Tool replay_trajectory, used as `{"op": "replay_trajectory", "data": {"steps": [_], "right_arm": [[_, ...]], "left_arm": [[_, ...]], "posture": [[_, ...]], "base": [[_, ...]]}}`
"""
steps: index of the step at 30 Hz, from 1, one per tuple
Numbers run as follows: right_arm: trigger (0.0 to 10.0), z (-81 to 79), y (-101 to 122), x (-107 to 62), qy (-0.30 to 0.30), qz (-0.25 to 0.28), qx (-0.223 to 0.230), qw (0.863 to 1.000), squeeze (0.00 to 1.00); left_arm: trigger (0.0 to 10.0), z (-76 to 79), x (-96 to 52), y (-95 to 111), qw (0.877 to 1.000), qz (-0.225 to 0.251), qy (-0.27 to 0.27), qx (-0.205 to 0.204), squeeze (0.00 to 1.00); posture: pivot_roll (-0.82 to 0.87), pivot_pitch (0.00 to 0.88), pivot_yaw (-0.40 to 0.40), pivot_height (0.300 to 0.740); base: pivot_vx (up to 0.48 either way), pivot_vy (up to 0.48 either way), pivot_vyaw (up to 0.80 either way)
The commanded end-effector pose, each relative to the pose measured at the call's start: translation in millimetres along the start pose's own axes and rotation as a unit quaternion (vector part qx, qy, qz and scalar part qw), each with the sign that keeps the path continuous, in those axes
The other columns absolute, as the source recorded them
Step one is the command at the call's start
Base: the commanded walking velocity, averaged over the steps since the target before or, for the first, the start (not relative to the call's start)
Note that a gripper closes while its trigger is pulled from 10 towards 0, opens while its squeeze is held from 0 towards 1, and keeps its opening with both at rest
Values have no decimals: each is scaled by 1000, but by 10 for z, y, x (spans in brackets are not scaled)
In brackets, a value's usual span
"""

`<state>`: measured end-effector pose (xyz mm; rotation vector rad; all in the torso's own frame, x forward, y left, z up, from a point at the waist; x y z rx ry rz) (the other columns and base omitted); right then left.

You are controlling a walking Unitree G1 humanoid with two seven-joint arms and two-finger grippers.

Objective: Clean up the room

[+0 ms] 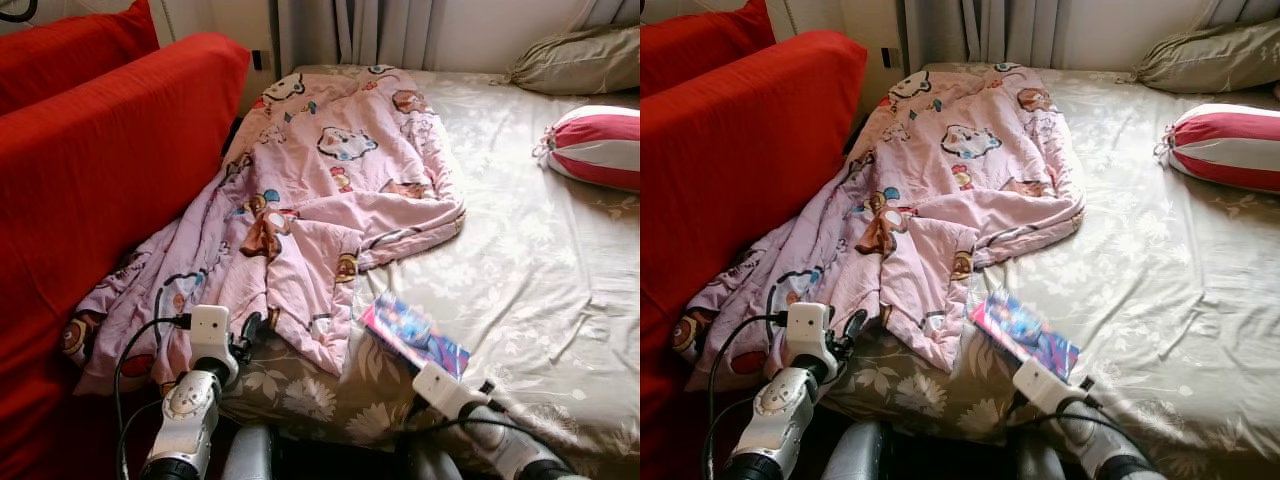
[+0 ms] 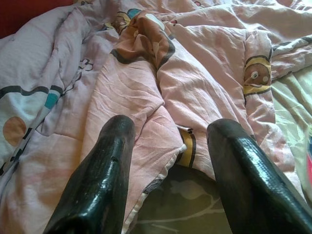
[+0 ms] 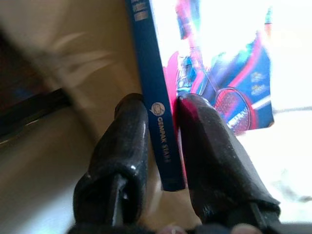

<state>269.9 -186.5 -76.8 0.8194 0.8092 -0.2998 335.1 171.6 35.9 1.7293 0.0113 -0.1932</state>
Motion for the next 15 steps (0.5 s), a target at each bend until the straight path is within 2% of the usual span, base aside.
{"op": "replay_trajectory", "data": {"steps": [1,2,6,15], "right_arm": [[3137,12,1,-1,3,1,-2,1000,0],[0,-8,11,-1,6,4,-1,1000,0],[0,14,22,-1,-4,8,3,1000,0],[0,215,128,-7,-43,36,82,995,0]], "left_arm": [[10000,-20,-32,-68,1000,-11,5,-3,0],[10000,-28,-36,-73,1000,-11,6,-2,0],[10000,-36,-41,-80,1000,-12,8,-1,0],[10000,-54,-44,-90,1000,-14,12,-1,0]], "posture": [[86,85,2,622],[88,87,2,622],[88,87,2,622],[86,99,-2,622]], "base": [[0,0,0],[0,0,0],[0,0,0],[0,0,0]]}}
Point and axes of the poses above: a point about 5 cm out from each wrist's last joint towards the gripper, its own x axis pointing out of the wrist towards the gripper, its own y axis along the axis of the wrist's last joint, z = x × y, the point moved 4 cm from there along x, pointing out of the wrist towards the gripper, and after that the axes turned 10 degrees about x, right-handed, at the moved point
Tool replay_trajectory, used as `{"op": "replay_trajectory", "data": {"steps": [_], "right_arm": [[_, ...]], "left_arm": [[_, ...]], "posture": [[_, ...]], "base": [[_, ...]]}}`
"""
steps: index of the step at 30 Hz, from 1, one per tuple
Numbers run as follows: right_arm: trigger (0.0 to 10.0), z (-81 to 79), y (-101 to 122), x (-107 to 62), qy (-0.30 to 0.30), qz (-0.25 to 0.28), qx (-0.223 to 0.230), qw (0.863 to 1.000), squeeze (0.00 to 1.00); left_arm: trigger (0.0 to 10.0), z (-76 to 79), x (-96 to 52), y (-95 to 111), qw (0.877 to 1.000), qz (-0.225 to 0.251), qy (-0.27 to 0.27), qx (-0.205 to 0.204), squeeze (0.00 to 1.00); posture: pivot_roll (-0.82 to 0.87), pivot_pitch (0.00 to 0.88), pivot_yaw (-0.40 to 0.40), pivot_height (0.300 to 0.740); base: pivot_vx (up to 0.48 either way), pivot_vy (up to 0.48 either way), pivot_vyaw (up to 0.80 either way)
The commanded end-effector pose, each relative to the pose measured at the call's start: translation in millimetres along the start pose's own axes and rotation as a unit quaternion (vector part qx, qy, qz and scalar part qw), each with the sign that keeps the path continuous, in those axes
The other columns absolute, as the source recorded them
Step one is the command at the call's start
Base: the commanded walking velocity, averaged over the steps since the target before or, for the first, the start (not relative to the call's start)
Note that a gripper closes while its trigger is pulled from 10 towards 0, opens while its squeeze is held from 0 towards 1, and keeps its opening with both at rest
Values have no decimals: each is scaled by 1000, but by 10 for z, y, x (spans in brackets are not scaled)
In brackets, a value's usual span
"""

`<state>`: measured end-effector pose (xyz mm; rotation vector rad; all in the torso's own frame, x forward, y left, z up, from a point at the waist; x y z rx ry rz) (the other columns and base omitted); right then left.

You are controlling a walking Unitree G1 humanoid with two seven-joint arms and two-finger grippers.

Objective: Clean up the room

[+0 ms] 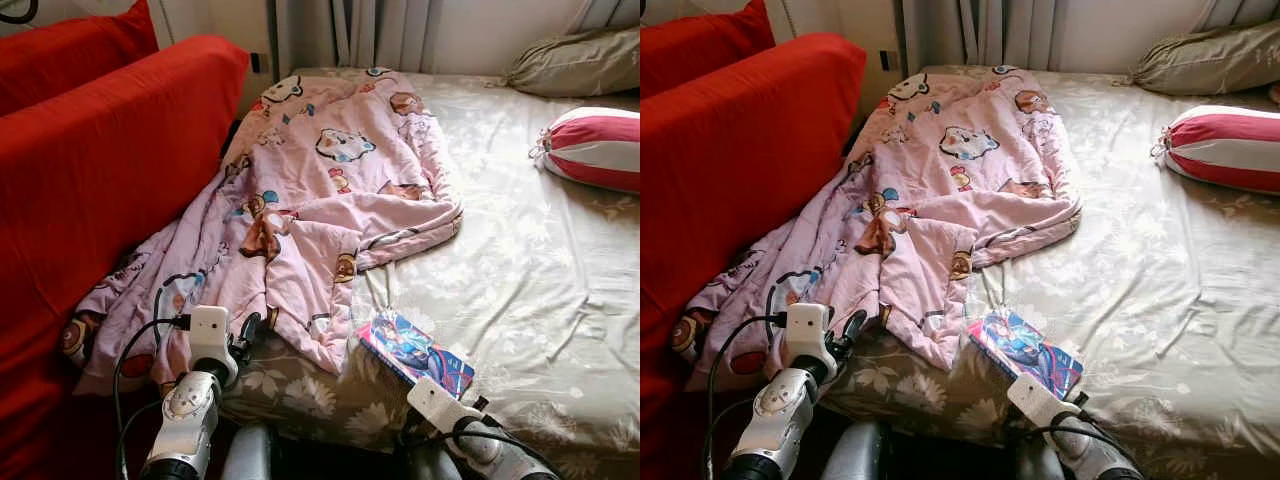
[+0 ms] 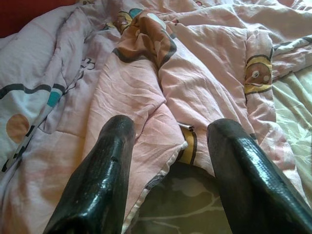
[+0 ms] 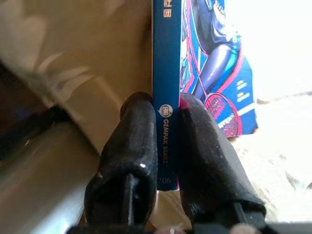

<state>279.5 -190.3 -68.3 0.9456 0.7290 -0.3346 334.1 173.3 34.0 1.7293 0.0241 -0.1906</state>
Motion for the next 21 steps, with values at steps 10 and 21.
{"op": "replay_trajectory", "data": {"steps": [10,21], "right_arm": [[0,655,745,-130,-113,221,345,905,0],[10000,673,931,-280,-120,292,374,872,0]], "left_arm": [[10000,-72,3,-16,1000,-2,18,-2,0],[10000,-70,79,72,1000,11,22,-7,0]], "posture": [[79,84,-1,622],[61,63,-1,632]], "base": [[0,0,0],[0,0,0]]}}
Point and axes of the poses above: a point about 5 cm out from each wrist's last joint towards the gripper, its own x axis pointing out of the wrist towards the gripper, its own y axis along the axis of the wrist's last joint, z = x × y, the point moved 4 cm from there along x, pointing out of the wrist towards the gripper, and after that the axes turned 10 degrees about x, right-handed, at the moved point
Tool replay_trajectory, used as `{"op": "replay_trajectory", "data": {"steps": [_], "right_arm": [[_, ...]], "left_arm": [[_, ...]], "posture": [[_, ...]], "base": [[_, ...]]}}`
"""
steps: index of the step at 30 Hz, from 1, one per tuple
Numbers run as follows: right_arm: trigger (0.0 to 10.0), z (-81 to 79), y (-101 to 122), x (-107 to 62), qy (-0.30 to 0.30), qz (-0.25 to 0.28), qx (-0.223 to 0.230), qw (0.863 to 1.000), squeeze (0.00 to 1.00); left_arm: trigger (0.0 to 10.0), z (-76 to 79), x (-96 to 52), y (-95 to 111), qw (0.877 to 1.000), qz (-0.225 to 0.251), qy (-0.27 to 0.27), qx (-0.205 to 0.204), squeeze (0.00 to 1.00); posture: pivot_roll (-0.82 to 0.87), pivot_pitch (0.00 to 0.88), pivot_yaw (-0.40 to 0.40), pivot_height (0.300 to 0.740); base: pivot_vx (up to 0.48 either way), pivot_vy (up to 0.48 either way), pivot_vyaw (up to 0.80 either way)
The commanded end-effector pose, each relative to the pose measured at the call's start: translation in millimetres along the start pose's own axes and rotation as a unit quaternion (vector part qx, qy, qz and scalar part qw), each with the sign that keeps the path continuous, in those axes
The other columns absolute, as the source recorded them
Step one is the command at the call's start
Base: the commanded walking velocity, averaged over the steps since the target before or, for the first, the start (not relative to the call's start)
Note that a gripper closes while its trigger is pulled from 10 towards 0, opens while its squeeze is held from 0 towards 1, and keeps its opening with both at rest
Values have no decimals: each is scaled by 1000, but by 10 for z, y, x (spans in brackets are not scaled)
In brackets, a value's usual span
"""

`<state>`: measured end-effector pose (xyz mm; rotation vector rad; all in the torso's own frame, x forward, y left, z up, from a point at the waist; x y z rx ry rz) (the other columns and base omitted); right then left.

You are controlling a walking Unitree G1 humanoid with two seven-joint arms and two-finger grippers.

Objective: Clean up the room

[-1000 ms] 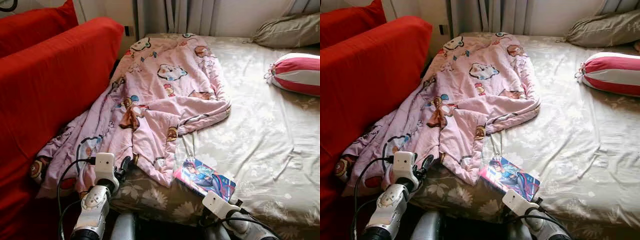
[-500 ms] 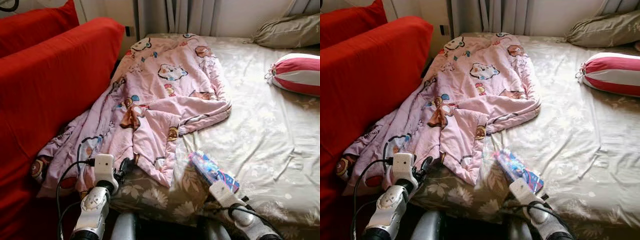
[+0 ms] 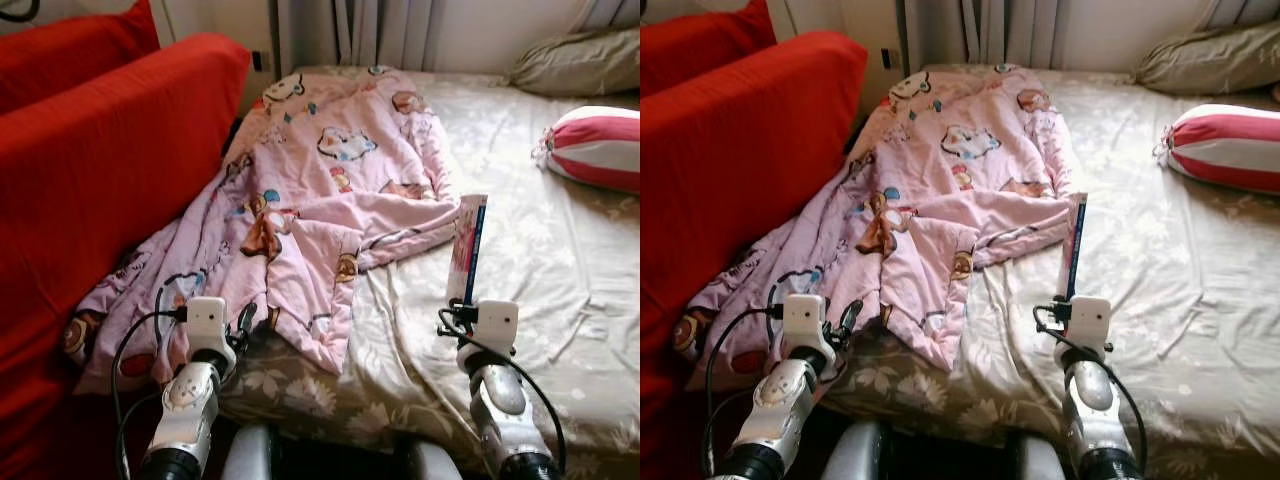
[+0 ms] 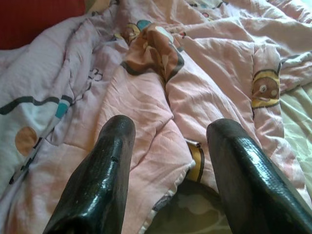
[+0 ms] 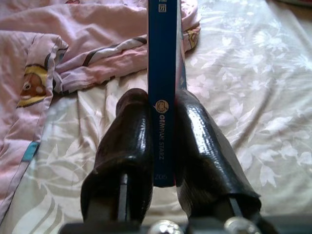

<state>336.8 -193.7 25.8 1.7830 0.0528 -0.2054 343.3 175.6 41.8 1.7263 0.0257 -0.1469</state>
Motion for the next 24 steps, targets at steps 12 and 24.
{"op": "replay_trajectory", "data": {"steps": [12,24], "right_arm": [[10000,18,131,26,0,18,15,1000,0],[10000,30,162,44,-2,22,18,1000,0]], "left_arm": [[10000,-104,12,-42,1000,-7,24,-16,0],[10000,-215,13,-69,999,-12,41,-21,0]], "posture": [[64,41,-16,707],[57,15,-27,740]], "base": [[0,0,0],[0,0,0]]}}
Point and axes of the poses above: a point about 5 cm out from each wrist's last joint towards the gripper, its own x axis pointing out of the wrist towards the gripper, its own y axis along the axis of the wrist's last joint, z = x × y, the point moved 4 cm from there along x, pointing out of the wrist towards the gripper, and after that the axes turned 10 degrees about x, right-handed, at the moved point
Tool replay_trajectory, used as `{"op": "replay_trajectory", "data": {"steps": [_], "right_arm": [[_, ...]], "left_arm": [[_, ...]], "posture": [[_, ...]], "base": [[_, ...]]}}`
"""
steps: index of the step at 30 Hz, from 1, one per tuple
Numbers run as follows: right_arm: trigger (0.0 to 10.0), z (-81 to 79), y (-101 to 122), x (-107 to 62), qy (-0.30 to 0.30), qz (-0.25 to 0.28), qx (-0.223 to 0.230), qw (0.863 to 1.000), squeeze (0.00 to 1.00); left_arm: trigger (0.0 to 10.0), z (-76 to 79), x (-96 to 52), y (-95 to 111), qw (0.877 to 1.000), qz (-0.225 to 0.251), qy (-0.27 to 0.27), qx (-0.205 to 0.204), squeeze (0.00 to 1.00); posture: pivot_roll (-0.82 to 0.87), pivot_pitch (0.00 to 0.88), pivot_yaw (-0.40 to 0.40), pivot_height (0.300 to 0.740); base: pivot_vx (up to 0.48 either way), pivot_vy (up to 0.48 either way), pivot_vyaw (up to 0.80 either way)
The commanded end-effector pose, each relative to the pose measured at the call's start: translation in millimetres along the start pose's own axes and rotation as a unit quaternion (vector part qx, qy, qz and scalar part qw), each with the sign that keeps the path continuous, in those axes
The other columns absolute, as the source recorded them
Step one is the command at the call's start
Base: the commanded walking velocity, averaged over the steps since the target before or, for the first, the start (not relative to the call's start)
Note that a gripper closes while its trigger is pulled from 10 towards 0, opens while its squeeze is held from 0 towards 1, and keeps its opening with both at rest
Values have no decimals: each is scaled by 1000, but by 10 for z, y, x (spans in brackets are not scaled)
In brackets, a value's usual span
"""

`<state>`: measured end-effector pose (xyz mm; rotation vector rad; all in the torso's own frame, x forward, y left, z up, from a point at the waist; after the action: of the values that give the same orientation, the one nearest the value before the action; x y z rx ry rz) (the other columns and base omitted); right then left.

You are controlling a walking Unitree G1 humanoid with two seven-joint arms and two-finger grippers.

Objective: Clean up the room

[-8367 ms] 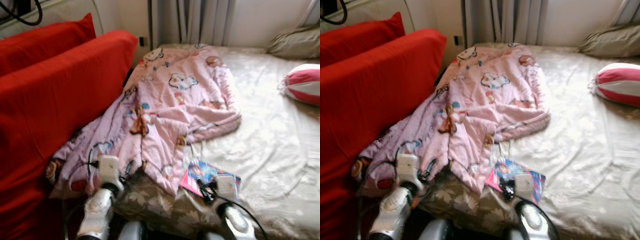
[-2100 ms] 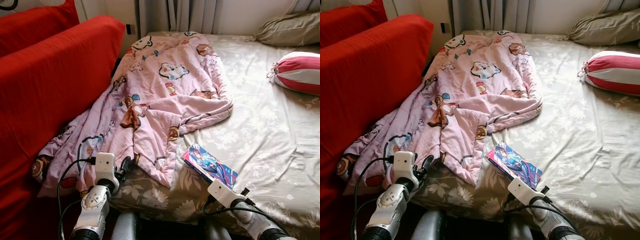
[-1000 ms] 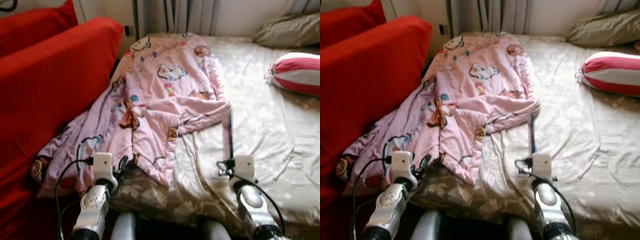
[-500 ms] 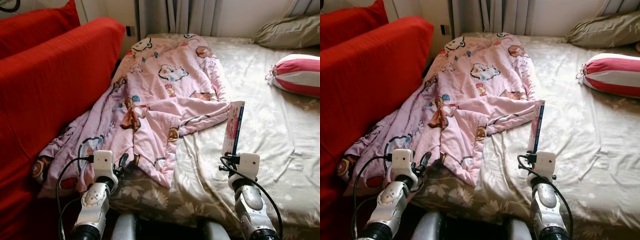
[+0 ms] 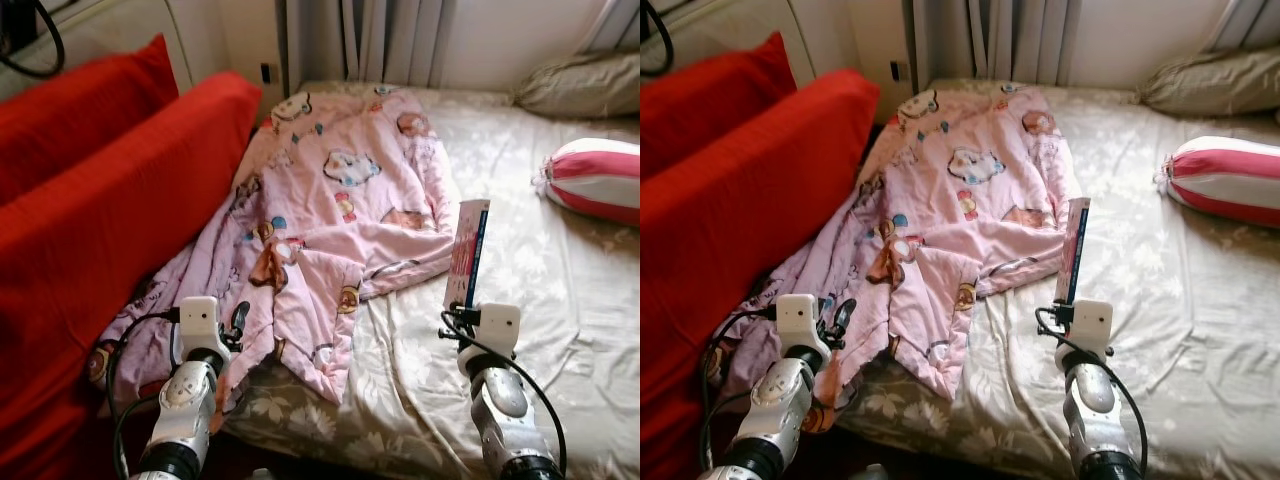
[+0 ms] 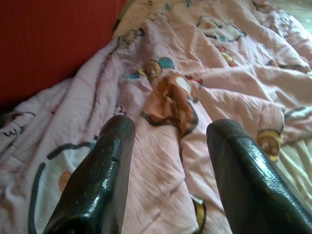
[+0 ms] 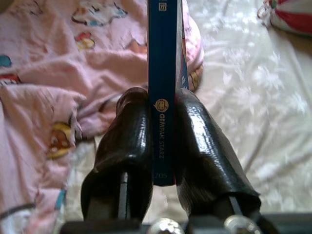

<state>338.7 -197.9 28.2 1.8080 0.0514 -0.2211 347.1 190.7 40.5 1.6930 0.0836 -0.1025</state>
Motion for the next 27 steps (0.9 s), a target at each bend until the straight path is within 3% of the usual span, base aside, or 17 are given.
{"op": "replay_trajectory", "data": {"steps": [1,13,17,27], "right_arm": [[10000,-5,118,18,5,24,2,1000,0],[10000,116,56,11,-41,11,-14,999,0],[10000,131,10,-8,-45,4,10,999,0],[10000,162,-19,-37,-61,6,9,998,0]], "left_arm": [[10000,-75,-15,-39,1000,-5,12,-2,0],[10000,34,-57,-76,1000,-1,-1,-13,0],[10000,34,-59,-76,1000,0,-1,-13,0],[10000,102,-31,-34,1000,8,-14,-10,0]], "posture": [[59,5,-30,740],[56,0,-30,740],[56,0,-27,740],[44,13,-31,740]], "base": [[0,0,0],[0,0,0],[0,0,-628],[0,-147,-533]]}}
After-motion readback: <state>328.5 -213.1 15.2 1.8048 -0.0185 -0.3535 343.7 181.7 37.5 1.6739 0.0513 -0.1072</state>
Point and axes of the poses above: a point about 5 cm out from each wrist's last joint towards the gripper, its own x axis pointing out of the wrist towards the gripper, its own y axis along the axis of the wrist's last joint, z = x × y, the point moved 4 cm from there along x, pointing out of the wrist towards the gripper, and after that the axes turned 10 degrees about x, right-handed, at the moved point
